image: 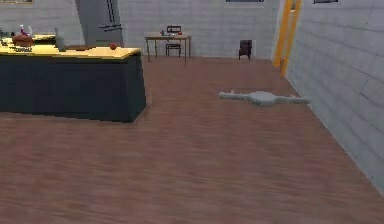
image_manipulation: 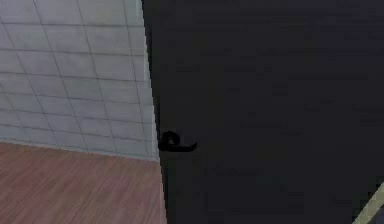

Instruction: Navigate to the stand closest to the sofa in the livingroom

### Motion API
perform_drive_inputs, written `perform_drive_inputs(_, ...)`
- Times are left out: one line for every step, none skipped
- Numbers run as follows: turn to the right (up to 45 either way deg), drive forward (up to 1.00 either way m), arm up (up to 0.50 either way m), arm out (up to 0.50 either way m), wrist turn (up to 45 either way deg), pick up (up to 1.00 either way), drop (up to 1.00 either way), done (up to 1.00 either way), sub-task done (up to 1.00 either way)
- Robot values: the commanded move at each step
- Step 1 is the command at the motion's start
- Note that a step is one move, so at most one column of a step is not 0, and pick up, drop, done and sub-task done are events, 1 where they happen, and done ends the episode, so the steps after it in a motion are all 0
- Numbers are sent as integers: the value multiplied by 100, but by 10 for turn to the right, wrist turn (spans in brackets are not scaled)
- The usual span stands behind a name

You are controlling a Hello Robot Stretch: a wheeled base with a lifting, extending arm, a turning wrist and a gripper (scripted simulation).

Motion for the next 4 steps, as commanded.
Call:
perform_drive_inputs(0,100,0,0,0,0,0,0,0)
perform_drive_inputs(0,100,0,0,0,0,0,0,0)
perform_drive_inputs(0,100,0,0,0,0,0,0,0)
perform_drive_inputs(0,55,0,0,0,0,0,0,0)
